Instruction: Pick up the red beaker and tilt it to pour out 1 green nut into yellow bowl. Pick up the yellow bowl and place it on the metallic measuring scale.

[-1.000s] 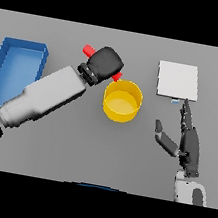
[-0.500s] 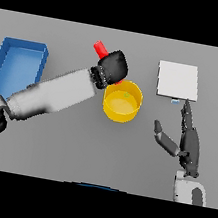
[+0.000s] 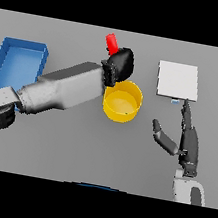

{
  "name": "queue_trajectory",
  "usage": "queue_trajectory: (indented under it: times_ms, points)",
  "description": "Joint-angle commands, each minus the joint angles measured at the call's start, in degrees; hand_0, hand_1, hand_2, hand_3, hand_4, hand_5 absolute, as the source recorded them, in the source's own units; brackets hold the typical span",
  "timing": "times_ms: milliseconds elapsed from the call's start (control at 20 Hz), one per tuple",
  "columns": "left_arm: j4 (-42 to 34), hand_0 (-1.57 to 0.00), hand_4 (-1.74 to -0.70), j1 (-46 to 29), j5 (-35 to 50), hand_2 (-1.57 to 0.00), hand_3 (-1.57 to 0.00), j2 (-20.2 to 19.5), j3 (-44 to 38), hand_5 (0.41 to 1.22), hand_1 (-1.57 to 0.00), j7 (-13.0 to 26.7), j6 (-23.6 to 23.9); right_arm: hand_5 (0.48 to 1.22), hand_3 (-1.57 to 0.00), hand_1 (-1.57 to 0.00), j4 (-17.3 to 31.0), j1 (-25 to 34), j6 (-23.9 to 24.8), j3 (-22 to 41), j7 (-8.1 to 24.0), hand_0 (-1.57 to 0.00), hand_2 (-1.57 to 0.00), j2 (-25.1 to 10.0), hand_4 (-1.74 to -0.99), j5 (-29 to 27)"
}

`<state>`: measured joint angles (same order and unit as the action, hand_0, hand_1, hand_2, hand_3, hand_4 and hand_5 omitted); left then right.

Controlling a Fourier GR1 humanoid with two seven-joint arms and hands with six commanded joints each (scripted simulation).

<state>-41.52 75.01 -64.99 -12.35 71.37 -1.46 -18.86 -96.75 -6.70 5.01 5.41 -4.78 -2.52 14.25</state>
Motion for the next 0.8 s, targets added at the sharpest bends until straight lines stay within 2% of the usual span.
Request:
queue_trajectory:
  times_ms: [0, 50, 250, 350, 400, 450, 550, 650, 750]
  points:
    - [0.3, -1.57, -1.73, 0.5, -0.3, -1.57, -1.57, 0.4, 0.8, 1.221, -1.57, -0.6, 0.0, 0.591, 0.00, 0.00, 0.2, -0.9, -0.1, 0.0, -1.2, 0.00, 0.00, -0.1, -1.206, 0.0]
    - [0.3, -1.57, -1.73, 1.1, -0.6, -1.57, -1.57, -0.3, 1.7, 1.221, -1.57, -1.8, 0.8, 0.592, 0.00, 0.00, 0.2, -1.1, -0.1, 0.2, -1.9, 0.00, 0.00, -0.2, -1.210, 0.3]
    - [1.1, -1.57, -1.73, 4.9, -0.7, -1.57, -1.57, -0.3, 3.1, 1.221, -1.57, -3.3, 0.4, 0.592, 0.00, 0.00, -0.3, -0.3, 0.8, 0.4, -0.7, 0.00, 0.00, 0.1, -1.206, 1.3]
    - [2.2, -1.57, -1.73, 7.6, 0.6, -1.57, -1.57, -1.9, 1.6, 1.221, -1.57, -4.4, 2.2, 0.592, 0.00, 0.00, -0.2, -1.0, 0.4, 0.7, -1.9, 0.00, 0.00, 0.1, -1.209, 1.2]
    - [2.8, -1.57, -1.73, 9.1, 1.4, -1.57, -1.49, -2.8, 0.7, 1.221, -1.57, -4.7, 2.8, 0.592, 0.00, 0.00, 0.1, -0.2, 0.6, 0.2, -1.0, 0.00, 0.00, -0.3, -1.203, 1.2]
    - [4.0, -1.57, -1.68, 11.0, 2.0, -1.40, -1.51, -3.4, -0.4, 1.221, -1.57, -4.4, 3.1, 0.592, 0.00, 0.00, -0.1, -0.2, 0.8, 0.1, -1.2, 0.00, 0.00, -0.3, -1.201, 1.2]
    - [6.2, -1.57, -1.70, 14.3, 4.2, -1.46, -1.04, -5.4, -3.0, 1.221, -1.57, -5.0, 4.7, 0.596, 0.00, 0.00, -0.1, -0.4, 0.4, 0.5, -2.1, 0.00, 0.00, 0.2, -1.186, 0.8]
    - [9.3, -1.57, -1.70, 17.2, 6.8, -1.50, -1.23, -6.3, -5.8, 1.221, -1.57, -4.2, 5.4, 0.593, 0.00, 0.00, -0.3, -0.1, -0.4, 0.2, -1.8, 0.00, 0.00, 0.2, -1.181, -0.5]
    - [13.7, -1.57, -1.71, 19.6, 10.4, -1.53, -1.35, -7.3, -9.7, 1.221, -1.57, -2.2, 5.3, 0.595, 0.00, 0.00, -0.4, 0.7, -1.4, -0.3, -0.7, 0.00, 0.00, 0.1, -1.183, -2.3]
